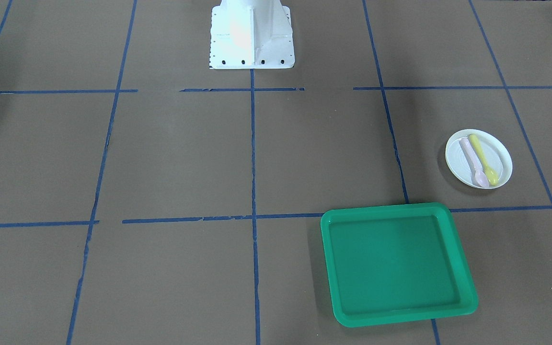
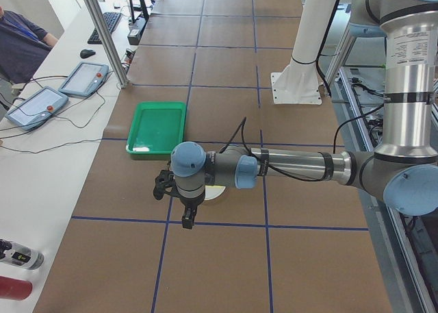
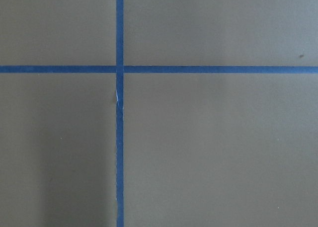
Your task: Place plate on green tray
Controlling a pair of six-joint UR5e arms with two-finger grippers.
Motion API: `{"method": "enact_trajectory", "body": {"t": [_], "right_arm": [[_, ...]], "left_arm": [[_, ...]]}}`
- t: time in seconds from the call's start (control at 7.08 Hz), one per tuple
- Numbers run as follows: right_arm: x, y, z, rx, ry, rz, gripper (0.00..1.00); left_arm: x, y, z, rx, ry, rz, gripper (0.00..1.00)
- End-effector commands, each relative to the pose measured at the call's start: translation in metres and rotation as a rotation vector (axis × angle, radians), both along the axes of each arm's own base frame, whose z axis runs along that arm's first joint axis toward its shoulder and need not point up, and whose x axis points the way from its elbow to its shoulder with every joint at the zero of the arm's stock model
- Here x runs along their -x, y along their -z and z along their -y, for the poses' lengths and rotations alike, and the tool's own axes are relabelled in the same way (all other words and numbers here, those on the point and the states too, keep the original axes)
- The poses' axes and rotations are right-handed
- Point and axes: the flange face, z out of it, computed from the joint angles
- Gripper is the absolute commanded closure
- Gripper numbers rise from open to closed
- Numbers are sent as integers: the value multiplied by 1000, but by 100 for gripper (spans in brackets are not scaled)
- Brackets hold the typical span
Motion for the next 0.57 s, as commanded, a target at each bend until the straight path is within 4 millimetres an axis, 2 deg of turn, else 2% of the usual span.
{"method": "enact_trajectory", "body": {"t": [0.0,0.14,0.28,0.42], "right_arm": [[0,0,0,0,0,0,0],[0,0,0,0,0,0,0],[0,0,0,0,0,0,0],[0,0,0,0,0,0,0]], "left_arm": [[-36,9,8,9,49,-23,0],[-69,16,13,58,120,-47,0],[-115,14,14,85,124,-70,0],[-137,-5,12,100,125,-82,0]]}}
